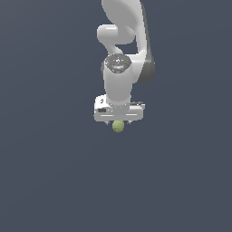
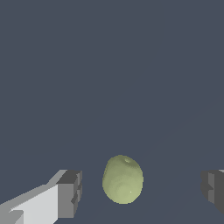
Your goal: Pick up the object and move it to a goal position.
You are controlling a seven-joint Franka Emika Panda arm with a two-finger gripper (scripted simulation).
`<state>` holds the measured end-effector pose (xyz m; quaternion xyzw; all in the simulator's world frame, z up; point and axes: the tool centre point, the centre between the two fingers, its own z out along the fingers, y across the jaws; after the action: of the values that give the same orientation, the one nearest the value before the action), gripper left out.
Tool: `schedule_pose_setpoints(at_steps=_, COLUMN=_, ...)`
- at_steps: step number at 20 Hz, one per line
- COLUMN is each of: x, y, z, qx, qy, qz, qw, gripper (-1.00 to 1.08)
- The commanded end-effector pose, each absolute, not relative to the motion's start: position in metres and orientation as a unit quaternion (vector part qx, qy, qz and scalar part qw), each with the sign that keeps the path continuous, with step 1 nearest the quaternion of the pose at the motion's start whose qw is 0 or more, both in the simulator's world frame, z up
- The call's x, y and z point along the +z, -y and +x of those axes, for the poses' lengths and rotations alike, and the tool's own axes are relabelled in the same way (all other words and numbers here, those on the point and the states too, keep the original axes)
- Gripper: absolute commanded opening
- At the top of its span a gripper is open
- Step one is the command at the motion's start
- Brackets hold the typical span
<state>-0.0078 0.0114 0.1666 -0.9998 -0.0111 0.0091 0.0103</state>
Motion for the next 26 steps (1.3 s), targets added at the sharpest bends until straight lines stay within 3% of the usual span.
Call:
schedule_pose_setpoints(at_steps=1, x=0.167, y=-0.011, z=-0.008, qx=0.009, qy=0.011, qz=-1.0, qw=0.01, gripper=1.0)
schedule_pose_setpoints(at_steps=15, x=0.164, y=-0.016, z=-0.013, qx=0.019, qy=0.021, qz=-0.999, qw=0.018, gripper=1.0)
schedule_pose_setpoints(at_steps=26, x=0.133, y=-0.016, z=-0.038, qx=0.012, qy=-0.047, qz=-0.999, qw=0.01, gripper=1.0)
